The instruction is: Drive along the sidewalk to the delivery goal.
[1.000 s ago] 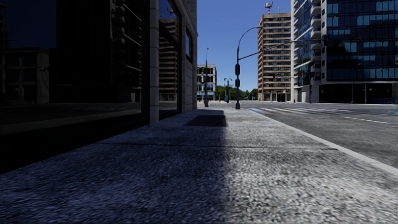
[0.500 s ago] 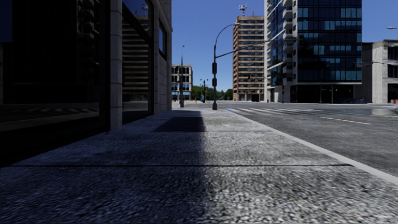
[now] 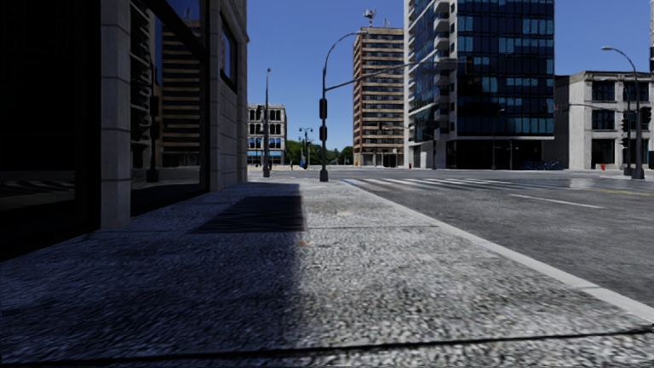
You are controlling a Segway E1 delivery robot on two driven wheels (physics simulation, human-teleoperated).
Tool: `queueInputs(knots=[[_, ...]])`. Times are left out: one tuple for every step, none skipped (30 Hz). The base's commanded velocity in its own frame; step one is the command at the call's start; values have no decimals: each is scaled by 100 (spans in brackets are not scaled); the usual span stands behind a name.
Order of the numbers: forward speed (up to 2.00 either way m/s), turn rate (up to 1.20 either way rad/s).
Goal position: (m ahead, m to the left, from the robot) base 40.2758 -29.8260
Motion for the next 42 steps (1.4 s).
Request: queueInputs(knots=[[200, 0], [200, 0], [200, 0], [200, 0], [200, 0], [200, 0], [200, 0], [200, 0], [200, 0], [200, 0], [200, 0], [200, 0], [200, 0], [199, 0], [199, 0], [199, 0], [199, 0], [199, 0], [199, 0], [199, 0], [199, 0], [199, 0], [199, 0], [199, 0], [200, 0], [200, 0], [200, 0], [200, 0], [200, 0], [200, 0], [200, 0], [200, 0], [200, 0], [200, 0], [200, 0], [200, 0], [200, 0], [200, 0], [200, 0], [200, 0], [200, 0], [200, 0]])
